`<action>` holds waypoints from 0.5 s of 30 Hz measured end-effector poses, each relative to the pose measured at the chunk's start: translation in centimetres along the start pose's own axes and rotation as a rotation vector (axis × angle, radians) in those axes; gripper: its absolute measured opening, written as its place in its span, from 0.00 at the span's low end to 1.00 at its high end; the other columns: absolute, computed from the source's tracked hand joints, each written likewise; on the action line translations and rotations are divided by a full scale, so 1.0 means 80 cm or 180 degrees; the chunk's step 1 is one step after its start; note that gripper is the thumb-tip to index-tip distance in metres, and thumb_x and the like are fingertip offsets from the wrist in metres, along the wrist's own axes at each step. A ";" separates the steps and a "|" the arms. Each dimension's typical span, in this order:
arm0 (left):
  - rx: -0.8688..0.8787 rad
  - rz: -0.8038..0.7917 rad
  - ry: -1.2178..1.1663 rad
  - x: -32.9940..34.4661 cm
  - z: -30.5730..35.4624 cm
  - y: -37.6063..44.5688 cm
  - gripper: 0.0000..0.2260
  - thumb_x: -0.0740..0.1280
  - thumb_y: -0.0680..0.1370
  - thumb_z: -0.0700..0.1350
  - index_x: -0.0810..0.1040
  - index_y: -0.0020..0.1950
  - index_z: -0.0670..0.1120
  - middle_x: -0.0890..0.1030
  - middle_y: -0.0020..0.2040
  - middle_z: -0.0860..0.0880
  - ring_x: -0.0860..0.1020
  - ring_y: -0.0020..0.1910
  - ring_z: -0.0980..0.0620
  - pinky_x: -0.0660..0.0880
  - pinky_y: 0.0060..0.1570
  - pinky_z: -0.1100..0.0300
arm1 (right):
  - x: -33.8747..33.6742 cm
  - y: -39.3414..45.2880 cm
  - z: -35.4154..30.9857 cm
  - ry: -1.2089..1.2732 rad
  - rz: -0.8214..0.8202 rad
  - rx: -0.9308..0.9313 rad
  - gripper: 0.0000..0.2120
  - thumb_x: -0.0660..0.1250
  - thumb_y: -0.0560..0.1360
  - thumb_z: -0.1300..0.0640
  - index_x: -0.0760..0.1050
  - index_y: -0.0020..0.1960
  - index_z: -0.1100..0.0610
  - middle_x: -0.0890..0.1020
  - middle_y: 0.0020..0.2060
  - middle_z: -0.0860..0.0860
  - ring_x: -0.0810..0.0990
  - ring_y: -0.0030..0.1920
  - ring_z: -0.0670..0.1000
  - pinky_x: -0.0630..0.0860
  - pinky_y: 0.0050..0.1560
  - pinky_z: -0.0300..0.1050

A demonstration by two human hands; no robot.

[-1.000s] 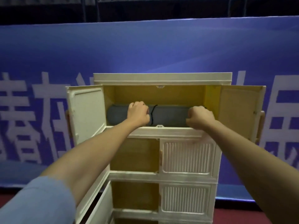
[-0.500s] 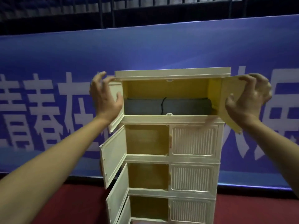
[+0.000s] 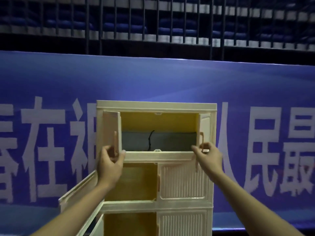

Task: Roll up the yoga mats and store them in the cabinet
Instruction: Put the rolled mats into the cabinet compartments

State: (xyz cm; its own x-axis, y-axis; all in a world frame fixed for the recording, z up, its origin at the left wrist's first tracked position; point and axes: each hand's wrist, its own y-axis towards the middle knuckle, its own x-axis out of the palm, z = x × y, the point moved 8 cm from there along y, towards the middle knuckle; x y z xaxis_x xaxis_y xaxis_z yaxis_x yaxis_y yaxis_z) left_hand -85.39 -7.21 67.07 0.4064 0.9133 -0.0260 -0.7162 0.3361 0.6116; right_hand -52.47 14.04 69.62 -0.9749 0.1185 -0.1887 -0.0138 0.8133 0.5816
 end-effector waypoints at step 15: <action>-0.0292 -0.1134 0.0084 0.272 -0.063 0.090 0.23 0.59 0.84 0.61 0.67 0.77 0.55 0.72 0.73 0.51 0.72 0.70 0.48 0.71 0.70 0.48 | 0.257 0.080 0.024 -0.0292 -0.0855 -0.0203 0.29 0.58 0.76 0.35 0.70 0.69 0.53 0.74 0.63 0.49 0.76 0.60 0.49 0.76 0.64 0.54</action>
State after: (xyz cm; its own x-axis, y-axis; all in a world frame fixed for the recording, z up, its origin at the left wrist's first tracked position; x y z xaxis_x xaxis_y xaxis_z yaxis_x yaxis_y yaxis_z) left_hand -84.56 16.27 66.94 0.6257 0.7404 -0.2456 -0.5806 0.6523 0.4871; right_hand -72.13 22.76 67.92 -0.9103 -0.0430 -0.4117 -0.2855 0.7855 0.5491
